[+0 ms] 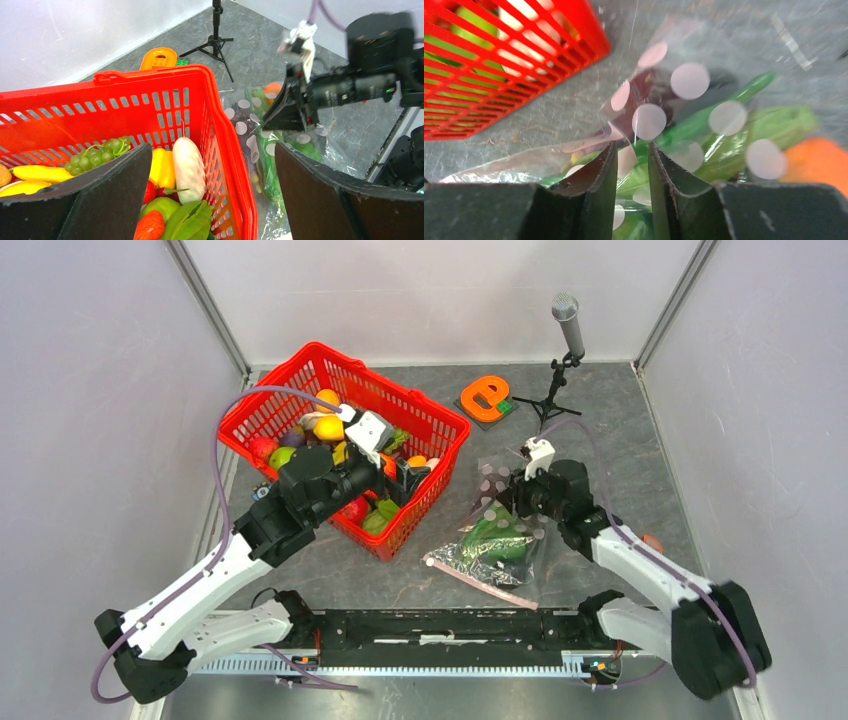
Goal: Place the food in the zip-top bag and seal the zipper
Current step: Adjust the zipper food storage bag at the center of the board.
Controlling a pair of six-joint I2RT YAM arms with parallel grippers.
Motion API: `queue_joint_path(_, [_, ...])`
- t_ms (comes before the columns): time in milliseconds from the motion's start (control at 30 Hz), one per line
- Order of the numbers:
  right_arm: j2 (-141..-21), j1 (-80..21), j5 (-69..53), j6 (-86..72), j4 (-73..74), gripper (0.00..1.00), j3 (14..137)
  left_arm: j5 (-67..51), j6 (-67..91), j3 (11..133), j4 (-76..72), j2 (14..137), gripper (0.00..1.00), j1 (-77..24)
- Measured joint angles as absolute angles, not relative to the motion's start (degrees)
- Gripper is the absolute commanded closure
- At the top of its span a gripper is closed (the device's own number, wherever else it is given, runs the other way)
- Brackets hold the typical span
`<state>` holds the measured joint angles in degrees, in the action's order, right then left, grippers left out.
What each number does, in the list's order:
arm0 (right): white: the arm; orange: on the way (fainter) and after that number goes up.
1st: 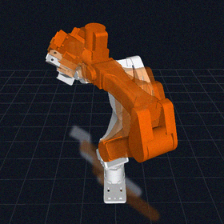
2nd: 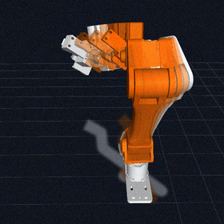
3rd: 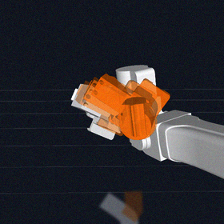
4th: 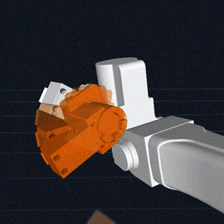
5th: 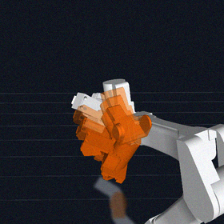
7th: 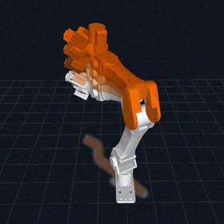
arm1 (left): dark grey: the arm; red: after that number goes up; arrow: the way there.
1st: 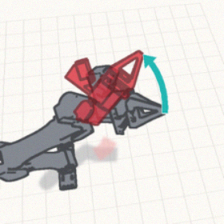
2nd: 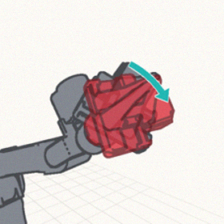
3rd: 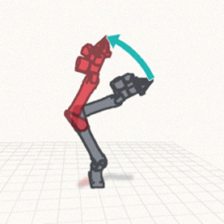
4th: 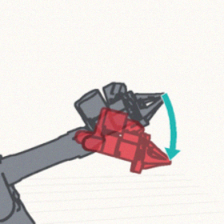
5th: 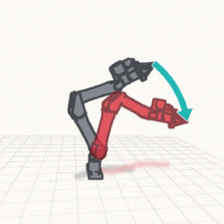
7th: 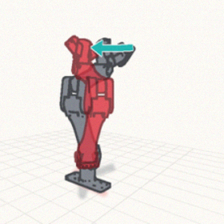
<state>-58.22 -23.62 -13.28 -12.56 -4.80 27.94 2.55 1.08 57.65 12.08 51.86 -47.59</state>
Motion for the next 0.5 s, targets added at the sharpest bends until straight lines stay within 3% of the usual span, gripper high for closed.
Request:
queue_joint_path(267, [-68.8,-23.8,-19.1,-16.8,-11.1,0.48,26.9,2.9,1.1,57.3,12.0,50.6,0.01,-47.6])
queue_joint_path(500, [-63.2,-23.9,-18.0,-16.6,-12.8,0.33,26.9,4.1,1.6,57.3,12.0,50.6,0.0,-47.6])
